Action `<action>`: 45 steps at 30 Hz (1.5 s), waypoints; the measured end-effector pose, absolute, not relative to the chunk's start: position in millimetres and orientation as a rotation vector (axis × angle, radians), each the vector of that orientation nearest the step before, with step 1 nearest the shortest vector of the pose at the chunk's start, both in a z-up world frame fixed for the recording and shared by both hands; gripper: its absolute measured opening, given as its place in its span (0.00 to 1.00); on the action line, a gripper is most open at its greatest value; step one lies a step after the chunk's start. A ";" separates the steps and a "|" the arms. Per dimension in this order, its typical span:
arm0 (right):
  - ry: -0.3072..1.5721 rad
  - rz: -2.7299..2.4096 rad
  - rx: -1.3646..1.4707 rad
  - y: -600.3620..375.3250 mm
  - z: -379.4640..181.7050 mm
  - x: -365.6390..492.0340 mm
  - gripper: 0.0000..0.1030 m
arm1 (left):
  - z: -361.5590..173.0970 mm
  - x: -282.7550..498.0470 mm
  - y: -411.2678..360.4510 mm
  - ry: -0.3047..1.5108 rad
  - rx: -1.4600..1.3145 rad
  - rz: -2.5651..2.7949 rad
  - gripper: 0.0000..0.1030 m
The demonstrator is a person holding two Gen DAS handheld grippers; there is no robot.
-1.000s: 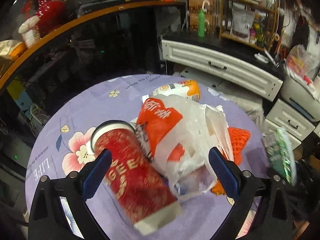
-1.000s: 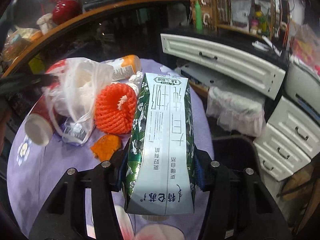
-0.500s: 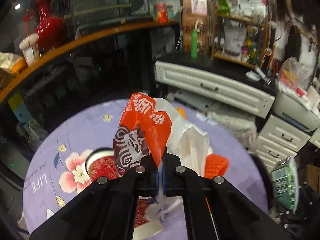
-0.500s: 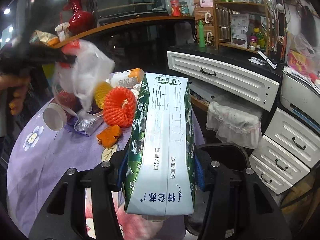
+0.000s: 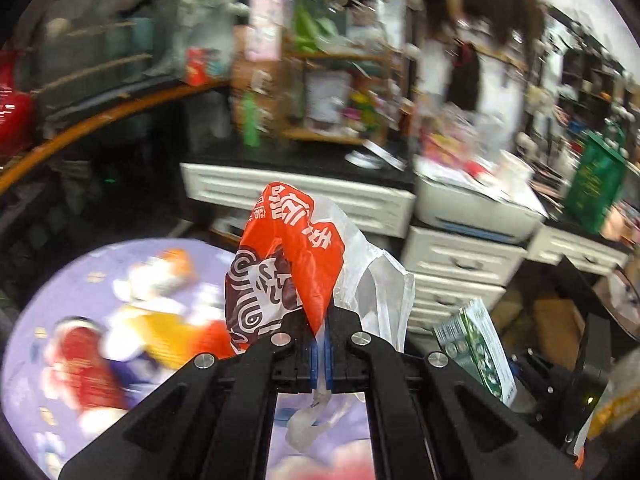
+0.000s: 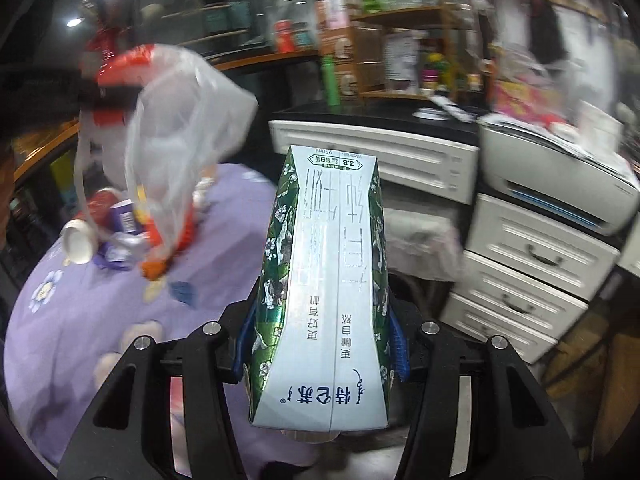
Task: Collect trash
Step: 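Lift the carton with the right gripper while the left gripper grasps the red-white plastic bag, then carry the carton and bag over the bin and open both grippers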
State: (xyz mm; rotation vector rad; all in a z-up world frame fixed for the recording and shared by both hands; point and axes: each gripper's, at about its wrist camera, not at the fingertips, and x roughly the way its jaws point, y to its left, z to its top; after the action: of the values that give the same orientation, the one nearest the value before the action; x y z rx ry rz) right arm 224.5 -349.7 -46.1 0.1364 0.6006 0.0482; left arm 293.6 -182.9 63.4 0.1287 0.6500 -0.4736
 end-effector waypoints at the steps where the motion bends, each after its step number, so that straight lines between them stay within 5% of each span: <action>1: 0.603 0.024 0.145 -360.3 -47.6 221.0 0.51 | 54.2 294.0 -198.1 0.667 0.132 -0.497 0.03; 18: 0.698 -0.149 0.247 -453.0 -103.9 196.9 0.51 | -112.3 309.4 -322.9 1.025 0.246 -0.520 0.03; 20: 0.705 -0.155 0.251 -454.5 -108.9 195.2 0.51 | -119.9 310.4 -323.9 1.045 0.261 -0.505 0.08; 24: 0.727 -0.166 0.257 -460.5 -119.1 194.6 0.51 | -120.7 306.6 -322.6 1.026 0.269 -0.508 0.59; 25: 0.733 -0.166 0.256 -460.9 -121.7 195.0 0.51 | -117.4 304.4 -322.5 1.000 0.275 -0.513 0.62; 37: 0.878 0.036 0.269 -415.9 -161.8 249.7 0.51 | -48.8 263.4 -269.2 0.746 0.222 -0.489 0.79; 45: 1.092 0.093 0.231 -376.5 -228.2 314.7 0.51 | -45.7 239.8 -220.0 0.710 0.171 -0.434 0.81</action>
State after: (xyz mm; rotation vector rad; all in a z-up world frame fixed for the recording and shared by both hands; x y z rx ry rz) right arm 314.7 -376.5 -228.2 0.2307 1.0923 0.0929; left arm 239.8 -220.0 -45.7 0.1707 0.7101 -0.4343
